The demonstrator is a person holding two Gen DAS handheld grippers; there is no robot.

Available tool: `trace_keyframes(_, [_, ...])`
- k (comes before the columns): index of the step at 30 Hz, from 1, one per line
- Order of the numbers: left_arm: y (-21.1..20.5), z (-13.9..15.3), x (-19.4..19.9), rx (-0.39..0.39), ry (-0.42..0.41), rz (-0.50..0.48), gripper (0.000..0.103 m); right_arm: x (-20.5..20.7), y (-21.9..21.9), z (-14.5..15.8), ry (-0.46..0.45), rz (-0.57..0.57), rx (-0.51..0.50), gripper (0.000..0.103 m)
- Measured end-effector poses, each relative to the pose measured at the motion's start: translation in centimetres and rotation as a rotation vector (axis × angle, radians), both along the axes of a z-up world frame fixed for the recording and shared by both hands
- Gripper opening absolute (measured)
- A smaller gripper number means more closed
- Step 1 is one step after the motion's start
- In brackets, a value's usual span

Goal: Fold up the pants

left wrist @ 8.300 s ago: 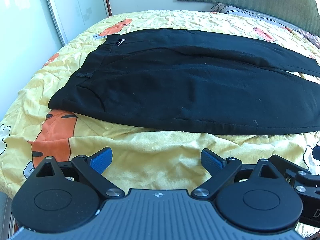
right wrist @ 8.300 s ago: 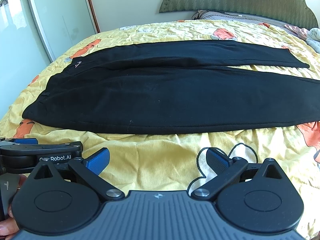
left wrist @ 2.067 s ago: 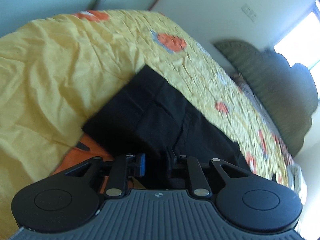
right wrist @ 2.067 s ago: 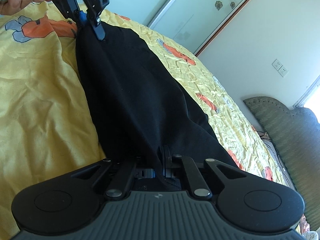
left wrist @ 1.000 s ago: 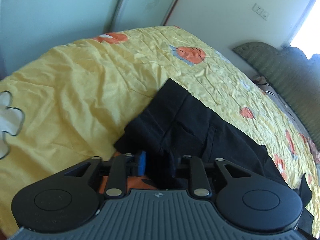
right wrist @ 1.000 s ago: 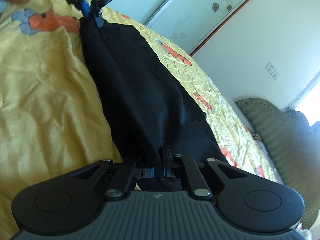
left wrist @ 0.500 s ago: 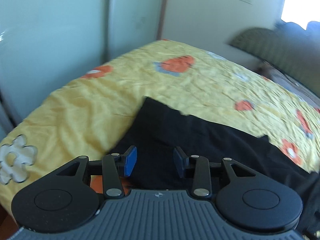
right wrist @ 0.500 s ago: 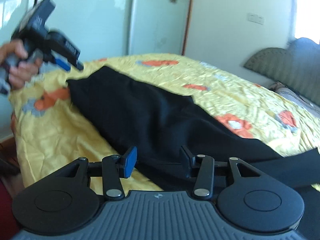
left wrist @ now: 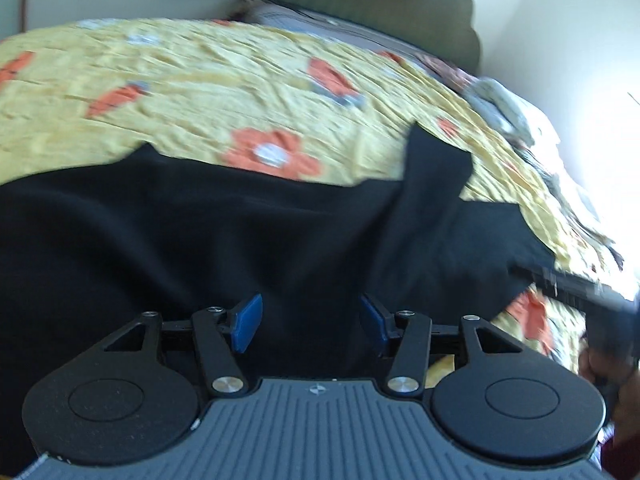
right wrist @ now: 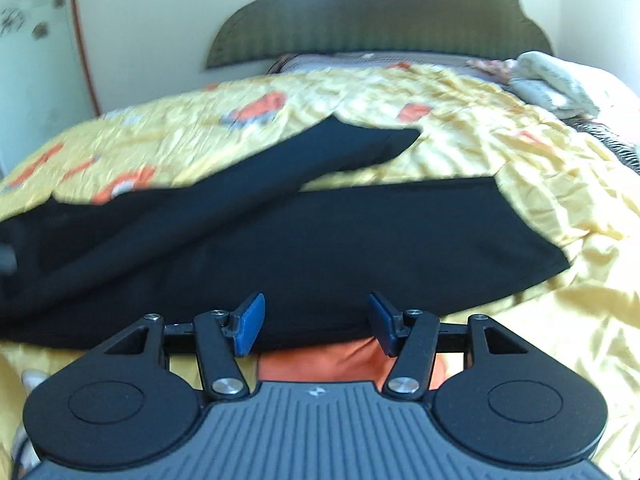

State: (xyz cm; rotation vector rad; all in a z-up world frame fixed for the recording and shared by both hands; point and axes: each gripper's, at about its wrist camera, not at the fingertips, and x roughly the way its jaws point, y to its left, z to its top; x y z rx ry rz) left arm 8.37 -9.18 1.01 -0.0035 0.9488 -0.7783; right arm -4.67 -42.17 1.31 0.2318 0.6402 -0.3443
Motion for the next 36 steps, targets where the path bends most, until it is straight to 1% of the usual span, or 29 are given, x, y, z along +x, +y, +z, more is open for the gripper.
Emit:
trace_keyframes(2, [-1.3, -0.9, 0.0, -0.015, 0.032, -0.036, 0.057, 1.5, -0.7, 1.9, -0.054, 0.0, -0.015, 0.058])
trace_keyframes(3, [-1.8, -1.3, 0.0, -0.019, 0.045, -0.053, 0.057, 2.7, -1.0, 2.7, -0.086, 0.009, -0.031, 0.065])
trace_keyframes(4, [-2.4, -1.6, -0.1, -0.024, 0.052, -0.07, 0.057, 4.4, -1.3, 3.3, -0.113, 0.023, -0.043, 0.068])
trace_keyframes(6, [-3.1, -1.8, -0.4, -0.024, 0.038, -0.087, 0.057, 8.6, -2.3, 3.7, -0.114, 0.038, -0.034, 0.068])
trace_keyframes(7, [-3.6, -1.8, -0.3, -0.024, 0.027, -0.095, 0.057, 11.0, -3.0, 3.7, -0.113, 0.039, -0.007, 0.068])
trace_keyframes(8, [-3.9, -1.8, -0.3, -0.027, 0.018, -0.105, 0.057, 13.6, -4.1, 3.3, -0.103, 0.04, 0.036, 0.068])
trace_keyframes(10, [-4.4, -1.9, -0.1, -0.029, 0.011, -0.114, 0.056, 18.8, -5.9, 2.1, -0.04, -0.005, 0.094, 0.068])
trace_keyframes(11, [-4.7, -2.0, 0.1, -0.03, 0.009, -0.116, 0.056, 21.1, -6.8, 1.4, 0.003, -0.051, 0.097, 0.068])
trace_keyframes(12, [-4.8, -2.2, 0.2, -0.033, 0.009, -0.118, 0.056, 23.0, -7.5, 0.7, 0.047, -0.096, 0.073, 0.068])
trace_keyframes(14, [-5.0, -2.1, 0.3, -0.036, 0.003, -0.123, 0.056, 25.9, -8.6, -0.4, 0.108, -0.165, 0.036, 0.067])
trace_keyframes(15, [-5.2, -2.1, 0.4, -0.038, -0.004, -0.126, 0.056, 26.8, -9.2, -0.8, 0.129, -0.199, 0.046, 0.064])
trace_keyframes(16, [-5.3, -2.1, 0.3, -0.041, -0.011, -0.13, 0.056, 27.2, -9.9, -1.1, 0.131, -0.216, 0.057, 0.056])
trace_keyframes(17, [-5.5, -2.2, 0.3, -0.044, -0.019, -0.135, 0.056, 27.3, -10.3, -1.2, 0.127, -0.235, 0.045, 0.033])
trace_keyframes(18, [-5.7, -2.2, 0.3, -0.042, -0.03, -0.14, 0.056, 27.3, -10.6, -1.2, 0.125, -0.258, 0.031, 0.022])
trace_keyframes(19, [-6.0, -2.2, 0.2, -0.039, -0.043, -0.144, 0.056, 26.8, -11.0, -1.1, 0.106, -0.263, 0.048, 0.018])
trace_keyframes(20, [-6.1, -2.2, 0.1, -0.037, -0.057, -0.148, 0.056, 26.1, -11.3, -0.9, 0.082, -0.261, 0.078, 0.009])
trace_keyframes(22, [-6.6, -2.3, 0.0, -0.021, -0.076, -0.152, 0.055, 24.5, -11.7, -0.3, 0.034, -0.274, 0.097, 0.008])
trace_keyframes(24, [-7.1, -2.4, -0.2, -0.007, -0.096, -0.162, 0.054, 21.8, -12.2, 0.4, -0.023, -0.288, 0.128, 0.006])
trace_keyframes(27, [-7.6, -2.3, -1.2, 0.02, -0.14, -0.185, 0.051, 16.7, -13.5, 1.5, -0.123, -0.329, 0.215, 0.006])
trace_keyframes(29, [-8.0, -2.3, -1.8, 0.043, -0.175, -0.202, 0.05, 12.8, -14.7, 1.9, -0.186, -0.354, 0.298, 0.006])
trace_keyframes(33, [-9.0, -2.6, -2.9, 0.089, -0.235, -0.211, 0.049, 6.9, -16.7, 0.9, -0.25, -0.406, 0.432, 0.006])
trace_keyframes(36, [-9.7, -2.6, -3.4, 0.122, -0.268, -0.209, 0.047, 4.3, -18.0, -0.8, -0.286, -0.435, 0.526, 0.006])
